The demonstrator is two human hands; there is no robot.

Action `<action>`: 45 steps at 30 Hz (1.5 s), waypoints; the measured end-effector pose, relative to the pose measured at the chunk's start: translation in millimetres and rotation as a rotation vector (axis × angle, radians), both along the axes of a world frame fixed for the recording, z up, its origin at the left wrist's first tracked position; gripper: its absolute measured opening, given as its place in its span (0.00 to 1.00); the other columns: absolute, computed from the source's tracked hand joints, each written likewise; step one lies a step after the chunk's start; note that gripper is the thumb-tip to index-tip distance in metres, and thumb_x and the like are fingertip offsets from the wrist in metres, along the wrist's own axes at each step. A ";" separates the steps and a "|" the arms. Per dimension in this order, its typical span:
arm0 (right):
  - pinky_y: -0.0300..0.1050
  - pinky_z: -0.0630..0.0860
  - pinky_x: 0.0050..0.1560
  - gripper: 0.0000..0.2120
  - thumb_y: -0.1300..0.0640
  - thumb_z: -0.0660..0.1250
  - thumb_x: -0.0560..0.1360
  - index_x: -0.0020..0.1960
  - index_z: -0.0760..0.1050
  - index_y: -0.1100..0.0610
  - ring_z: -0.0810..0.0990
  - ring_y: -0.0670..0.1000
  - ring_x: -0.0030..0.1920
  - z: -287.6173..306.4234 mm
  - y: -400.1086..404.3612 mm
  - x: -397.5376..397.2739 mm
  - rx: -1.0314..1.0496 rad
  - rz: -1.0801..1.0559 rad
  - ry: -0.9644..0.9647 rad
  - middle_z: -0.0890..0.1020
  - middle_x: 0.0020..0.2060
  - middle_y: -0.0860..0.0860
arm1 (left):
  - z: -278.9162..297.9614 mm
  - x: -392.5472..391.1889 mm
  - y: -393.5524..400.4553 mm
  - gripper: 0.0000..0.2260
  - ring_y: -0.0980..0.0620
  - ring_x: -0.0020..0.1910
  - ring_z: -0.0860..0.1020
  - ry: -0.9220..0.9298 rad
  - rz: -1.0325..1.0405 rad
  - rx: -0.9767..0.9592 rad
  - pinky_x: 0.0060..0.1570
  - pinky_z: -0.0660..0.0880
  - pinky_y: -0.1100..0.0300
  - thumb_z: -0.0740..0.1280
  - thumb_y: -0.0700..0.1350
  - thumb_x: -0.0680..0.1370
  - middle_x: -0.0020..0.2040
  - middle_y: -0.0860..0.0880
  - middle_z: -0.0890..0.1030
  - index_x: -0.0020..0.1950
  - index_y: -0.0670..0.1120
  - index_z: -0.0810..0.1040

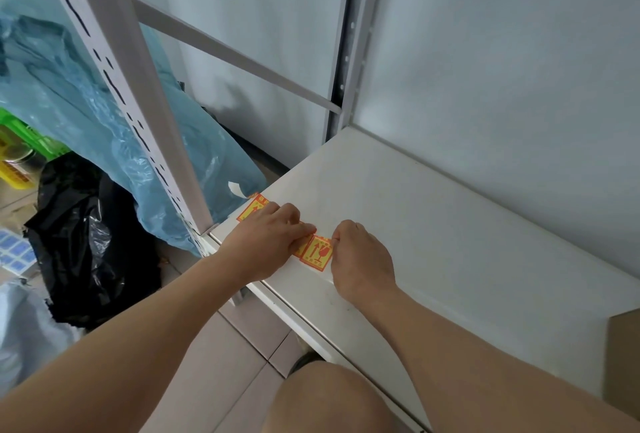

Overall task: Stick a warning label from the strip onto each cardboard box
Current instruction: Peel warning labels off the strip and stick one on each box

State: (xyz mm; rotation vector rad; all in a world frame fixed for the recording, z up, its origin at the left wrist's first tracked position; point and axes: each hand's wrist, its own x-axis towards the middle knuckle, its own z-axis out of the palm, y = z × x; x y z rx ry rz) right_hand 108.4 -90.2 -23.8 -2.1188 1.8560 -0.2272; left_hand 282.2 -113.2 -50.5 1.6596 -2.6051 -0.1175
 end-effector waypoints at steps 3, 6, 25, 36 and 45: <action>0.44 0.77 0.49 0.16 0.51 0.70 0.75 0.56 0.66 0.54 0.79 0.50 0.49 -0.7 3.1 -1.9 -0.004 0.003 -0.074 0.77 0.53 0.51 | -3.0 1.5 1.0 0.21 0.52 0.62 0.67 0.010 0.009 -0.008 0.63 0.66 0.54 0.61 0.56 0.79 0.65 0.53 0.69 0.72 0.60 0.65; 0.41 0.75 0.45 0.12 0.50 0.64 0.79 0.57 0.64 0.53 0.78 0.50 0.48 -0.5 4.3 -3.2 0.006 -0.011 -0.170 0.78 0.52 0.50 | -5.5 2.9 2.0 0.21 0.52 0.62 0.67 0.015 0.014 -0.012 0.64 0.66 0.53 0.61 0.56 0.79 0.65 0.53 0.69 0.72 0.61 0.65; 0.47 0.75 0.52 0.06 0.55 0.58 0.81 0.54 0.70 0.55 0.75 0.52 0.51 -5.6 5.2 -10.6 0.062 0.031 -0.237 0.76 0.52 0.52 | -12.0 6.0 -0.3 0.24 0.51 0.62 0.67 -0.030 0.007 -0.016 0.64 0.69 0.50 0.66 0.55 0.77 0.65 0.52 0.68 0.72 0.61 0.64; 0.41 0.66 0.45 0.06 0.57 0.58 0.80 0.52 0.74 0.56 0.73 0.50 0.47 36.7 35.7 -72.7 0.132 -0.003 -0.306 0.79 0.49 0.51 | 15.0 -9.4 6.8 0.18 0.47 0.60 0.71 -0.132 0.026 0.040 0.61 0.72 0.50 0.58 0.49 0.82 0.64 0.48 0.72 0.72 0.54 0.66; 0.43 0.75 0.42 0.06 0.56 0.60 0.76 0.49 0.75 0.53 0.78 0.47 0.42 109.4 120.5 -203.6 0.186 -0.090 -0.222 0.78 0.41 0.43 | 92.1 -127.3 61.4 0.20 0.46 0.54 0.78 -0.013 -0.275 -0.135 0.47 0.75 0.52 0.56 0.61 0.79 0.60 0.51 0.78 0.63 0.52 0.77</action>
